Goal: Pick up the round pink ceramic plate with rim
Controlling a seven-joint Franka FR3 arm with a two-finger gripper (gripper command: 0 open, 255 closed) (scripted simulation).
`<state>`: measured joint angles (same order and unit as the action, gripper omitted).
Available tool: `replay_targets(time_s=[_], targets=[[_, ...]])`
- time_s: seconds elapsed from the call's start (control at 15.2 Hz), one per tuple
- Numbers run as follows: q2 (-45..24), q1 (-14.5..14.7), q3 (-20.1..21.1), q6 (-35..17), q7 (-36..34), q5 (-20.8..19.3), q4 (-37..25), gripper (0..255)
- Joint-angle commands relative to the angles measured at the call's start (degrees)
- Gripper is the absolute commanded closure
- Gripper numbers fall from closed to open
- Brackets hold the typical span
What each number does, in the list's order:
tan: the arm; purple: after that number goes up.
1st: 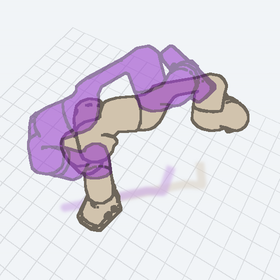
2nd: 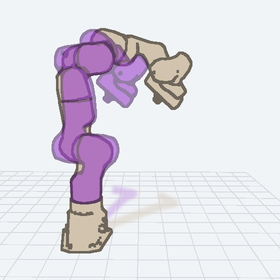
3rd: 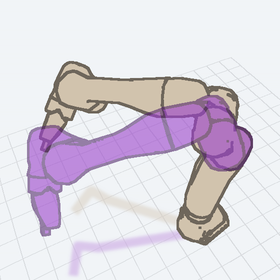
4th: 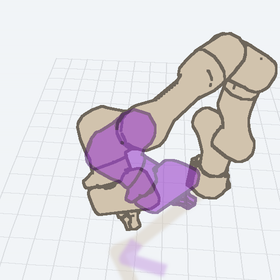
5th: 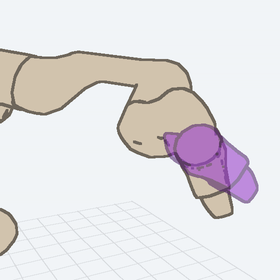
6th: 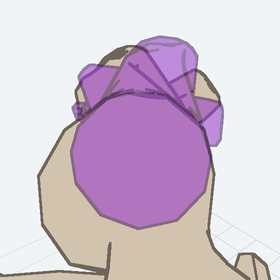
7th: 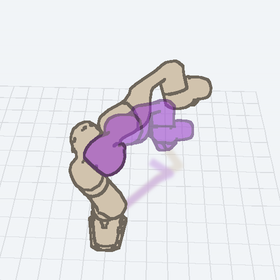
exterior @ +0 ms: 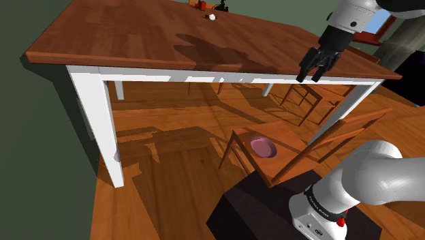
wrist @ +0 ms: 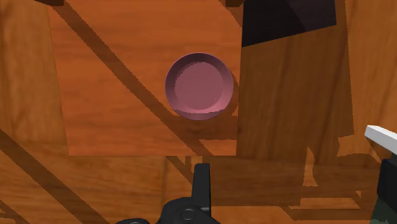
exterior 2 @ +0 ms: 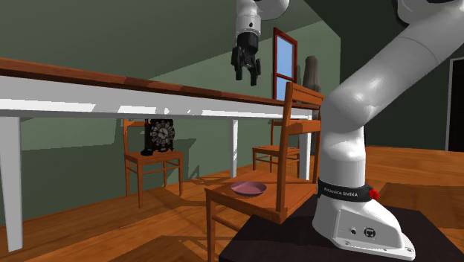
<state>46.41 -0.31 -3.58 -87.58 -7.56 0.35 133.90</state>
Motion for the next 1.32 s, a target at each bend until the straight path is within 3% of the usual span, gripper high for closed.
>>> replay_targets(time_s=[0.0,0.66,1.25], targets=[[0.0,0.0,0.0,0.0,0.0,0.0,0.0,0],[-6.46,-0.78,10.62,-15.53,-12.29,-3.04,13.83,0],[-21.83,-3.68,19.77,-30.09,-26.81,-9.26,19.81,0]])
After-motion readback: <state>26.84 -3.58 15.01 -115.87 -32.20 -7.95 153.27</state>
